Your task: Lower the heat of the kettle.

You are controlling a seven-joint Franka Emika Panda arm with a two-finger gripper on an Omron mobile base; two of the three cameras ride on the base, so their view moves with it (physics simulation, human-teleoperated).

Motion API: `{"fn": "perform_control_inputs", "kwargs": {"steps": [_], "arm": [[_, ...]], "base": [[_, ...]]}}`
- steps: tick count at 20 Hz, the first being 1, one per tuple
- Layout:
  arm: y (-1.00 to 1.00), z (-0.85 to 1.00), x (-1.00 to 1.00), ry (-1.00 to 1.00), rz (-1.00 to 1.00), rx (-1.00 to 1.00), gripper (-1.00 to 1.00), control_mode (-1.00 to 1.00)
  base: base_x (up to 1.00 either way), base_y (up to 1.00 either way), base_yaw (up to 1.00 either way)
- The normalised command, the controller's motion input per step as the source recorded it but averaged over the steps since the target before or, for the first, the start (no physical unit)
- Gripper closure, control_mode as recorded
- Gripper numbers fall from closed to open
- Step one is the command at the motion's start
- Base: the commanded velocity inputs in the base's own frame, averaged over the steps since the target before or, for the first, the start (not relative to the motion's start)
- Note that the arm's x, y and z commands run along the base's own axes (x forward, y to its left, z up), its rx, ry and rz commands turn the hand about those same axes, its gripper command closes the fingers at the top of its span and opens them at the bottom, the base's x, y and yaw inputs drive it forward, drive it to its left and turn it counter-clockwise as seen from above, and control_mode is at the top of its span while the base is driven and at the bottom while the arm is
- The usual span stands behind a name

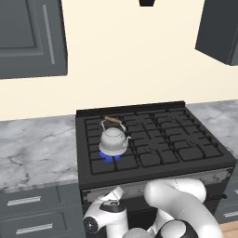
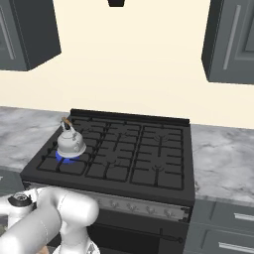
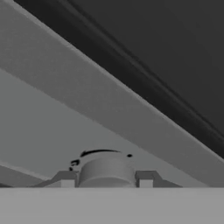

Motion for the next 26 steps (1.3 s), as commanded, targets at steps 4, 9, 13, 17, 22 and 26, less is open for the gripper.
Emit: {"fn": "perform_control_inputs", "kwargs": {"steps": [4, 9, 13, 17, 22, 26], "arm": [[-0.12, 0.0, 0.0, 0.0, 0.0, 0.26, 1.0, -1.0], [-0.1, 0.0, 0.0, 0.0, 0.0, 0.23, 1.0, -1.0], [-0.08, 0.0, 0.0, 0.0, 0.0, 0.22, 1.0, -1.0], [-0.05, 0.0, 0.0, 0.0, 0.0, 0.22, 1.0, -1.0], [-0.01, 0.0, 0.0, 0.0, 0.0, 0.17, 1.0, -1.0], [0.0, 0.0, 0.0, 0.0, 0.0, 0.15, 1.0, -1.0]], "base": [[0.0, 0.0, 0.0], [0.0, 0.0, 0.0], [0.0, 0.0, 0.0], [0.0, 0.0, 0.0], [0.0, 0.0, 0.0], [0.0, 0.0, 0.0]]}}
